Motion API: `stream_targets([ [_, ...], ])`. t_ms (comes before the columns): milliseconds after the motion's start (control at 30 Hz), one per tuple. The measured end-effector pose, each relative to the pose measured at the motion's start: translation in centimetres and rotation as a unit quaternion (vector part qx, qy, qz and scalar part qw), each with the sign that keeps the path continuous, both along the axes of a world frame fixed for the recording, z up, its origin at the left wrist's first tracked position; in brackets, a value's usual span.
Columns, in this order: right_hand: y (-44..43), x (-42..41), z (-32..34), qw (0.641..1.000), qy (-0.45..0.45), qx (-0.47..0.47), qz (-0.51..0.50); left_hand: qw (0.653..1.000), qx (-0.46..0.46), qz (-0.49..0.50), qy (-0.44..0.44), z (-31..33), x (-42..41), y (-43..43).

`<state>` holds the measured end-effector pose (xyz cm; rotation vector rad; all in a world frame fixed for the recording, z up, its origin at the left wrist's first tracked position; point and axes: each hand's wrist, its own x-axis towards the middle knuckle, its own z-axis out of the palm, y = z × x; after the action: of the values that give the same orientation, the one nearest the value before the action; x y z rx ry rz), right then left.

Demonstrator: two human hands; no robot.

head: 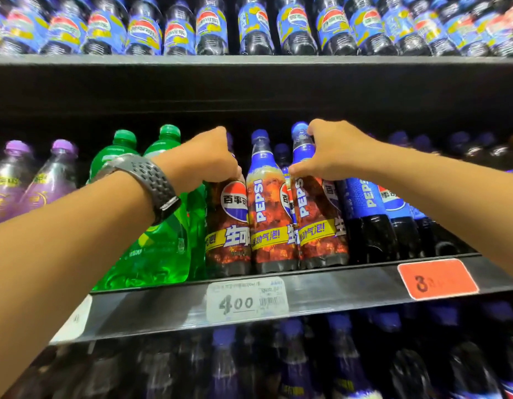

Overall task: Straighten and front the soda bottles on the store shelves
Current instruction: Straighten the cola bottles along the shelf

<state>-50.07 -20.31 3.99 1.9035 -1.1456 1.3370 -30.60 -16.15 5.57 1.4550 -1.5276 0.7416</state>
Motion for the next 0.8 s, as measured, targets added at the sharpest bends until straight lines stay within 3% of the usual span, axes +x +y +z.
stream_targets([
  [133,0.1,0.0,-0.1,1.000,0.005,0.015,-0.015,0.999,0.039,-0.016,-0.008,0.8,0.5,1.1],
  [267,0.4,-0.7,0.4,0.997,0.019,0.070,0.001,0.994,0.054,-0.083,0.041,0.5,0.6,1.8],
  [433,0.7,-0.6,0.7,0.996,0.048,0.079,-0.006,1.000,0.014,-0.008,0.014,-0.8,-0.4,1.1],
  [700,0.2,-1.4,0.8,0.995,0.082,0.050,0.001,1.000,0.025,-0.009,0.017,-0.5,-1.1,1.7],
  [800,-0.2,-1.9,1.1,0.993,0.085,0.075,0.020,0.998,-0.010,0.057,-0.005,-0.3,-1.1,1.5],
])
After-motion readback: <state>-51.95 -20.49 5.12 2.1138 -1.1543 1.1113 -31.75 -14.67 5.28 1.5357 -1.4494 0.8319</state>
